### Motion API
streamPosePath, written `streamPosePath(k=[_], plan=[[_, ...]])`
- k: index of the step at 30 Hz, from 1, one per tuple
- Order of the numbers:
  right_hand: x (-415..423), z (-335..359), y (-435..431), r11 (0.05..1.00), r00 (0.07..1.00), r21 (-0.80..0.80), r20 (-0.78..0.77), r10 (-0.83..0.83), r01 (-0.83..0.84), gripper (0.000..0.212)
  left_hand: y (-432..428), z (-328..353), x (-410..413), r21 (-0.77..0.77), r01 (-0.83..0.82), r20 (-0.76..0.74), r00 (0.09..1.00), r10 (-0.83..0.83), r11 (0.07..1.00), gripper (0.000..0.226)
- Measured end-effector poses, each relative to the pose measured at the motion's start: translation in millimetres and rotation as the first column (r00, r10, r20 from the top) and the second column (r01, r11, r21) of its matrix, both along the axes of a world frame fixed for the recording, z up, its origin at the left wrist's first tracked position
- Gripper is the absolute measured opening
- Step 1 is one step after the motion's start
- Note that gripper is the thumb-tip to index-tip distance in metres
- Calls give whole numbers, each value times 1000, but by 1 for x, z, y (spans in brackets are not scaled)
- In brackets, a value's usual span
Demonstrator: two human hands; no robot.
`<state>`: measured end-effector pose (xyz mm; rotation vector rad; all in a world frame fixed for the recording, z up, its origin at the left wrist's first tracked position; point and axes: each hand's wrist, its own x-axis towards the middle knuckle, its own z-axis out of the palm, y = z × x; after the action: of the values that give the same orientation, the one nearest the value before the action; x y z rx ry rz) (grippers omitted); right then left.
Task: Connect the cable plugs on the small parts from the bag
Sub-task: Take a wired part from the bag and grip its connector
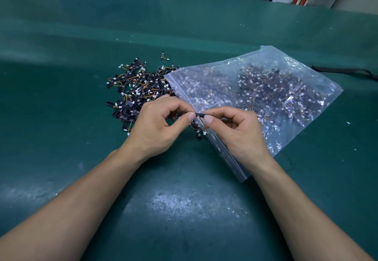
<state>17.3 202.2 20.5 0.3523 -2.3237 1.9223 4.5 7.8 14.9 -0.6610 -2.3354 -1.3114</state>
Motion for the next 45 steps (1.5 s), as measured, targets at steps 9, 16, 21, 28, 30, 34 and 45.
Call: streamPosePath(k=[9, 16, 21, 28, 30, 34, 45], plan=[[0, -5, 0, 981, 975, 171, -216, -50, 88, 10, -3, 2, 1, -38, 42, -56, 997, -44, 998, 5], [1, -8, 0, 982, 956, 168, -292, -39, 91, 11, -4, 3, 0, -31, -5, -155, 988, 0, 1000, 4], [-1, -10, 1, 981, 943, 165, -328, -47, 106, 10, -5, 3, 0, -44, 0, -182, 983, -8, 999, 3], [-1, -10, 0, 970, 916, 195, -398, -56, 144, 5, -6, 4, 1, -49, 24, -185, 982, -32, 999, 7], [0, -9, 0, 972, 914, 190, -401, -53, 139, 5, -6, 3, 0, -45, 18, -187, 982, -26, 999, 5], [1, -9, 0, 976, 920, 178, -389, -49, 127, 11, -5, 3, 0, -32, -8, -205, 979, 1, 999, 3], [-2, -11, 3, 976, 913, 177, -406, -45, 127, 6, -5, 2, -1, -57, 15, -213, 977, -27, 998, 9]])
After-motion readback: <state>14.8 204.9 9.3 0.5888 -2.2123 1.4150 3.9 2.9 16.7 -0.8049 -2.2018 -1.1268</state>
